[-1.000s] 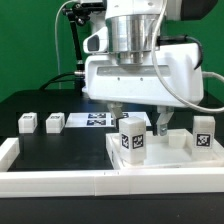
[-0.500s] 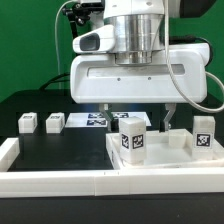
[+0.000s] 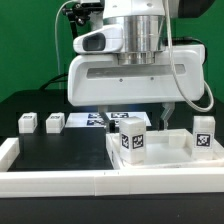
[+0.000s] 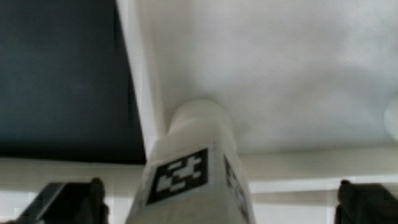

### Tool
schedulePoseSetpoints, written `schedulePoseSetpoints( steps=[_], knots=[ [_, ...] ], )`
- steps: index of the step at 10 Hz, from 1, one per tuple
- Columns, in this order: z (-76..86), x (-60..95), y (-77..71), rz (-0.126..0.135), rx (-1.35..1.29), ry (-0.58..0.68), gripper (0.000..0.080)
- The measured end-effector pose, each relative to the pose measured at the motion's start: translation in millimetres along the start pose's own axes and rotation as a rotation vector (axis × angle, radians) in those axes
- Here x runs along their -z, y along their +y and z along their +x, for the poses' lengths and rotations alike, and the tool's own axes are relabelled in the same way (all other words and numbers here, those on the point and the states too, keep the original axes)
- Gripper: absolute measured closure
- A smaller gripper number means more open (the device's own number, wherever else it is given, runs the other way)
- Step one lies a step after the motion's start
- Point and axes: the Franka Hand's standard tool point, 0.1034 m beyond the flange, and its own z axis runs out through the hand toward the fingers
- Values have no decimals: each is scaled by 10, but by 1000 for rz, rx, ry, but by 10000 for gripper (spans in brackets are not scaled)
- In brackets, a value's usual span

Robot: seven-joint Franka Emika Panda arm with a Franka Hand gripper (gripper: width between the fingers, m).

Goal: Assemble square table

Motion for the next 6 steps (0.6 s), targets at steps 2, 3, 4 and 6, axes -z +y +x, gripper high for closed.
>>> schedulePoseSetpoints(
  steps=[2, 3, 4, 6],
  knots=[
    [13, 11, 9, -13, 118, -2, 150],
    [19, 17, 16, -18, 168, -2, 150],
    [21, 20, 23, -18, 166, -1, 150],
    [17, 15, 23, -18, 165, -2, 373]
  ],
)
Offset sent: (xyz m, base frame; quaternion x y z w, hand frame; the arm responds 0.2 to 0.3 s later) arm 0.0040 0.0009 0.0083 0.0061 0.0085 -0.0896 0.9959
